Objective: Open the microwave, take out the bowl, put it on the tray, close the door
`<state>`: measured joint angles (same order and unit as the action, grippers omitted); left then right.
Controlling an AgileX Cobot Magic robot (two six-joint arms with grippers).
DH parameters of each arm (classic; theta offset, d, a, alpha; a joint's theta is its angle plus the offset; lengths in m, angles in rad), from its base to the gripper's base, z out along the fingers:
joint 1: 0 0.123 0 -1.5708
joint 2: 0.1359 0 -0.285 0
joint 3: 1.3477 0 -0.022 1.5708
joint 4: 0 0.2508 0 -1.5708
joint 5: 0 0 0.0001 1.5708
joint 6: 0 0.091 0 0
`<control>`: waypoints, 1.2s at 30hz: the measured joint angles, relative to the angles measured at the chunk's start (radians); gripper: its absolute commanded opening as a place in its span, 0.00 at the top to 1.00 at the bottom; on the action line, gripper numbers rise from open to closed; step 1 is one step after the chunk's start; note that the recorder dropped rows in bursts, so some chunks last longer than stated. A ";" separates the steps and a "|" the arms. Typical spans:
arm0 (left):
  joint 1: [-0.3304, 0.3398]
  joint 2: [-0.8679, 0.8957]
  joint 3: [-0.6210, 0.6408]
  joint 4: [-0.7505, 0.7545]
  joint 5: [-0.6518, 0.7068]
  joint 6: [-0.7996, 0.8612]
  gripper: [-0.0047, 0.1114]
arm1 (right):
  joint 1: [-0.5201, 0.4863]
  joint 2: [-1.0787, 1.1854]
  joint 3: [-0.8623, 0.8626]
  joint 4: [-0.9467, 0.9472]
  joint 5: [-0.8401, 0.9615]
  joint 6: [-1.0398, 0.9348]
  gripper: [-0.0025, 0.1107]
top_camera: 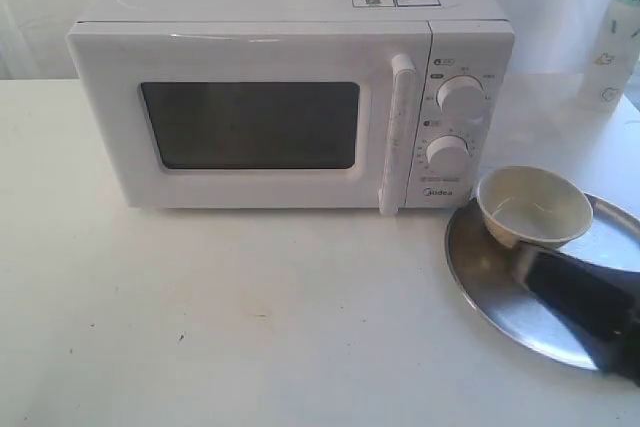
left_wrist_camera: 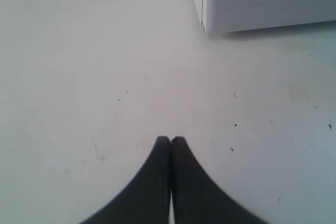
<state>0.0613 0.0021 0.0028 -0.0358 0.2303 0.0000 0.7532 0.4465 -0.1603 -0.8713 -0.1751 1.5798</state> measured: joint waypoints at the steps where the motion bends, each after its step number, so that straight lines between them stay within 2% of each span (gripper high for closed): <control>1: 0.000 0.000 0.000 0.000 0.000 0.000 0.96 | -0.074 -0.086 0.061 0.091 -0.055 0.005 0.98; 3: 0.000 0.000 0.000 0.000 0.000 0.000 0.96 | -0.193 -0.222 0.143 0.234 -0.120 0.015 0.98; 6: 0.000 0.000 0.000 0.000 0.000 0.000 0.96 | -0.349 -0.360 0.154 0.336 -0.113 0.037 0.98; 9: 0.000 0.000 0.000 0.000 0.000 0.000 0.96 | -0.429 -0.427 0.154 0.430 -0.093 0.122 0.98; 13: 0.000 0.000 0.000 0.000 0.000 0.000 0.96 | -0.434 -0.439 0.154 0.500 0.062 0.143 0.98; 17: 0.000 0.000 0.000 0.000 0.000 0.000 0.96 | -0.434 -0.439 0.156 0.514 0.396 0.147 0.98; 19: 0.000 0.000 0.000 0.000 0.000 0.000 0.96 | -0.434 -0.439 0.158 0.516 0.498 0.146 0.98; 22: 0.000 0.000 0.000 0.000 0.000 0.000 0.96 | -0.434 -0.439 0.161 0.519 0.557 0.146 0.98; 26: 0.000 0.000 0.000 0.000 0.000 0.000 0.96 | -0.434 -0.440 0.161 0.523 0.548 0.133 0.98; 30: 0.000 0.000 0.000 0.000 0.000 0.000 0.96 | -0.434 -0.440 0.161 0.550 0.528 -0.141 0.98; 33: 0.000 0.000 0.000 0.000 0.000 0.000 0.96 | -0.434 -0.440 0.161 0.610 0.501 -0.478 0.98; 36: 0.000 0.000 0.000 0.000 0.000 0.000 0.96 | -0.434 -0.440 0.161 0.732 0.481 -0.922 0.98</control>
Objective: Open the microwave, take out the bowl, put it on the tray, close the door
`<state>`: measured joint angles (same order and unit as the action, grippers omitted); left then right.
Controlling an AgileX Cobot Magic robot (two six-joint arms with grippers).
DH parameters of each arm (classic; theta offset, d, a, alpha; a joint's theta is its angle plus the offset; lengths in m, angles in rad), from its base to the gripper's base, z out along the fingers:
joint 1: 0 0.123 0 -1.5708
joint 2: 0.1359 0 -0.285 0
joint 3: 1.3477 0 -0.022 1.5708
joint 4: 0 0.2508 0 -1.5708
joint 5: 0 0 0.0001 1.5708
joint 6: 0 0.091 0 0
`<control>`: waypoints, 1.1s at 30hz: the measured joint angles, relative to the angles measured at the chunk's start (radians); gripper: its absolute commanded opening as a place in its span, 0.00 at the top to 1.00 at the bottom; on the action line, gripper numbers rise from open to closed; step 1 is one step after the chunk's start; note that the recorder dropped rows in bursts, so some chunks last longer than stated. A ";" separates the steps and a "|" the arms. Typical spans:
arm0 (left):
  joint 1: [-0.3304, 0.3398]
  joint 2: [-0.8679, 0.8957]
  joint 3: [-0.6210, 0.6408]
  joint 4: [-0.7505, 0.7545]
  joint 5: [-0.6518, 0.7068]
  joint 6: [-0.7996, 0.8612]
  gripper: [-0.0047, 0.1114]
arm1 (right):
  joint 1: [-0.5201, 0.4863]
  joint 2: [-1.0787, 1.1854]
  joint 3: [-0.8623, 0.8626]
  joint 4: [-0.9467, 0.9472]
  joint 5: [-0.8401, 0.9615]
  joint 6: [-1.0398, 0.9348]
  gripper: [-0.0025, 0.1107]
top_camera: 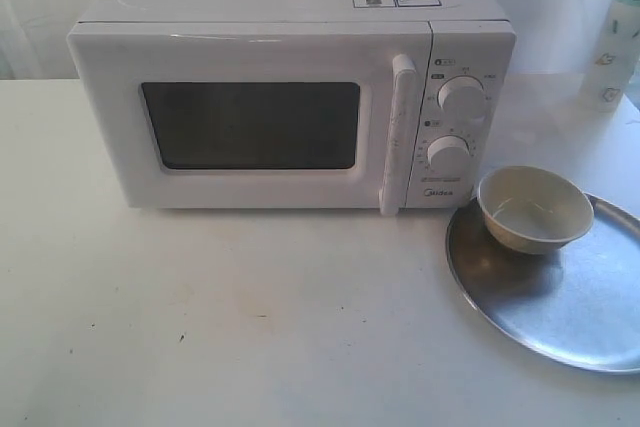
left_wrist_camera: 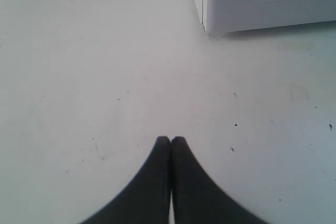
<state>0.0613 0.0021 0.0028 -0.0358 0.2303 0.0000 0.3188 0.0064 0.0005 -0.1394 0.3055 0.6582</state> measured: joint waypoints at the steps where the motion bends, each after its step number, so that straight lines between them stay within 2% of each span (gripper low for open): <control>1: 0.000 0.000 0.000 0.000 0.000 0.000 0.96 | 0.000 0.000 0.000 0.035 -0.001 -0.146 0.98; 3: 0.000 0.000 0.000 0.000 0.000 0.000 0.96 | 0.000 0.000 0.000 0.125 -0.006 -0.402 0.98; 5: 0.000 0.000 0.000 0.000 0.000 0.000 0.96 | 0.000 0.000 0.000 0.177 -0.006 -0.571 0.98; 9: 0.000 0.000 0.000 0.000 0.000 0.000 0.96 | 0.000 0.000 0.000 0.205 -0.006 -0.728 0.98; 23: 0.000 0.000 0.000 0.000 0.000 0.000 0.96 | 0.000 0.000 0.000 0.072 0.018 -0.767 0.98; 33: 0.000 0.000 0.000 0.000 0.000 0.000 0.96 | 0.000 0.000 0.000 0.067 0.022 -0.616 0.98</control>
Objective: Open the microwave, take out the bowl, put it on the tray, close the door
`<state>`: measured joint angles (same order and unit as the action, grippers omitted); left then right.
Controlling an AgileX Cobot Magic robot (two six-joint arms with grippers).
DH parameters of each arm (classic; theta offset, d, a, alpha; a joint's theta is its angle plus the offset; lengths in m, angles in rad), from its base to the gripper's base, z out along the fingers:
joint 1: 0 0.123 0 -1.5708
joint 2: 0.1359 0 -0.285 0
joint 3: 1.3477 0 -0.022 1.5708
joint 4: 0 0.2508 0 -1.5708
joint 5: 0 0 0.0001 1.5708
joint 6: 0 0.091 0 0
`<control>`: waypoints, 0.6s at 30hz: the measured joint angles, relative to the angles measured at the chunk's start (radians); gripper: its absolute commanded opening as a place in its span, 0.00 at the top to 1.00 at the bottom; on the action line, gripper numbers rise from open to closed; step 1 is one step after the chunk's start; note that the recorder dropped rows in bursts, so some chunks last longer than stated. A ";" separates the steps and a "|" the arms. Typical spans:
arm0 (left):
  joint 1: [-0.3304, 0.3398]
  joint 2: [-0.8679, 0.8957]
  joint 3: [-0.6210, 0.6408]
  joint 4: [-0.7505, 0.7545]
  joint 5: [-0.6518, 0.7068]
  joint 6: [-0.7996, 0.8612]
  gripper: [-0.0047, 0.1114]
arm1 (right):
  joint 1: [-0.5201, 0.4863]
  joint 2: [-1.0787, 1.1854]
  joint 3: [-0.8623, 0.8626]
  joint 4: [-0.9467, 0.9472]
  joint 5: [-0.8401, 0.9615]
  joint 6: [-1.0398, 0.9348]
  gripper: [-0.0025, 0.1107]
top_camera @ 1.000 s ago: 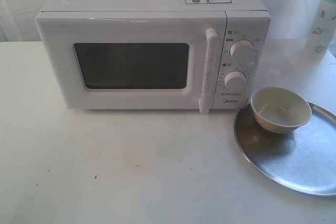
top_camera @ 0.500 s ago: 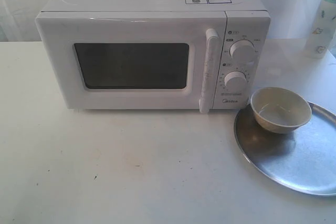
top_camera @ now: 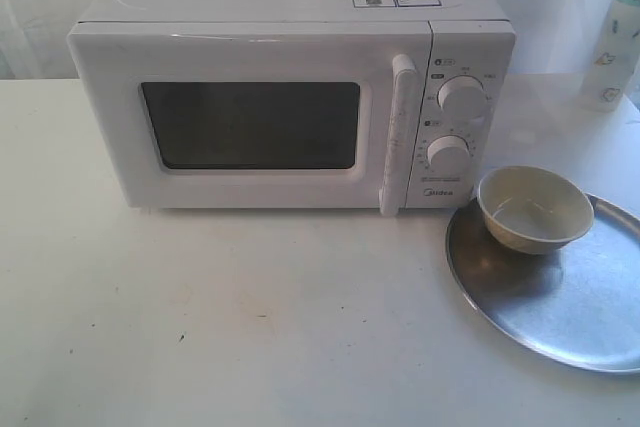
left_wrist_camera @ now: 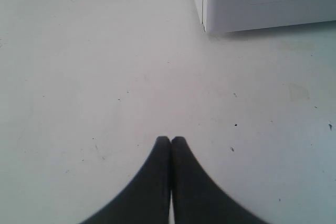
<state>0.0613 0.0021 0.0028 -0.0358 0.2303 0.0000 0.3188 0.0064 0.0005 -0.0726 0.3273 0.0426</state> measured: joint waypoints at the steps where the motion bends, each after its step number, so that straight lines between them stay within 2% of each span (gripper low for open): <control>1: 0.000 0.000 0.000 0.000 0.000 0.000 0.96 | 0.000 0.000 0.000 0.000 0.000 0.002 0.98; 5: 0.000 0.000 0.000 0.000 0.000 0.000 0.96 | -0.011 0.000 0.000 0.000 0.000 0.010 0.98; 11: 0.000 0.000 0.000 0.000 0.000 0.000 0.96 | -0.086 0.000 0.000 0.000 0.000 0.007 0.98; 18: 0.000 0.000 0.000 0.000 0.000 0.000 0.96 | -0.136 0.000 0.000 -0.004 0.000 -0.071 0.98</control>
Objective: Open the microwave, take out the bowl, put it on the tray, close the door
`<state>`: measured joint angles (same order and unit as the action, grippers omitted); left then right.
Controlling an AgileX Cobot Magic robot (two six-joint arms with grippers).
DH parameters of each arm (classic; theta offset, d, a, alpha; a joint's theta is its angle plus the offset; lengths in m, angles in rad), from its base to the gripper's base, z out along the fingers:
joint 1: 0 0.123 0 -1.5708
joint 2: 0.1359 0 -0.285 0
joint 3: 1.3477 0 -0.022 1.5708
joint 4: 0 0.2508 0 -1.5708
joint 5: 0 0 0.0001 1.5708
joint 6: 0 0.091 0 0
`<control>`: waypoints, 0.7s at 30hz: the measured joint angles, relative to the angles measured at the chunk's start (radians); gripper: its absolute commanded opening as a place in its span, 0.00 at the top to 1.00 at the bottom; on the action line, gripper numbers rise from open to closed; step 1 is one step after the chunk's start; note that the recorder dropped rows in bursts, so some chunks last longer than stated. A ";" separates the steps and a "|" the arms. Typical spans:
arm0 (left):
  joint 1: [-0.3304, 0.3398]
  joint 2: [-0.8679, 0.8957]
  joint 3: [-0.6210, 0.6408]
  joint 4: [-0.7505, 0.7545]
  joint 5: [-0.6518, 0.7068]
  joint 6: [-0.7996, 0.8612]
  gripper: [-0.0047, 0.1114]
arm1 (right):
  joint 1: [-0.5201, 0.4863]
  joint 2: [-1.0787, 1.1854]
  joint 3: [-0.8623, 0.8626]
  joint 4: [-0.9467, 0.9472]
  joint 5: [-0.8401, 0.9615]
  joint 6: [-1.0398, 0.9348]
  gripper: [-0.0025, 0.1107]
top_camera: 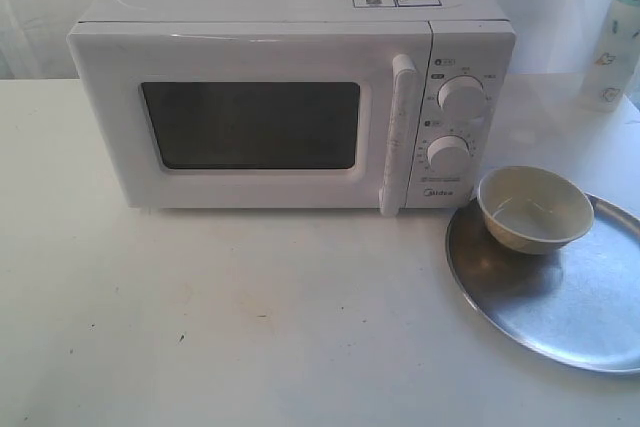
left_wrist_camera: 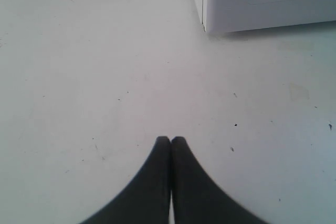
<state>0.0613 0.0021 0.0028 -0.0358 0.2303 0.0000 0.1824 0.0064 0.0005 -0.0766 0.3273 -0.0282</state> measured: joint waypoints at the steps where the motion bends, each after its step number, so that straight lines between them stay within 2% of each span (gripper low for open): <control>1: 0.000 0.000 0.000 0.000 0.000 0.000 0.96 | -0.002 0.000 0.000 0.000 0.000 0.000 0.98; 21: 0.000 0.000 0.000 0.000 0.000 0.000 0.96 | -0.002 0.000 0.000 0.000 0.002 0.028 0.98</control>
<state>0.0613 0.0021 0.0028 -0.0358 0.2303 0.0000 0.1809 0.0064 0.0005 -0.0766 0.3297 0.0000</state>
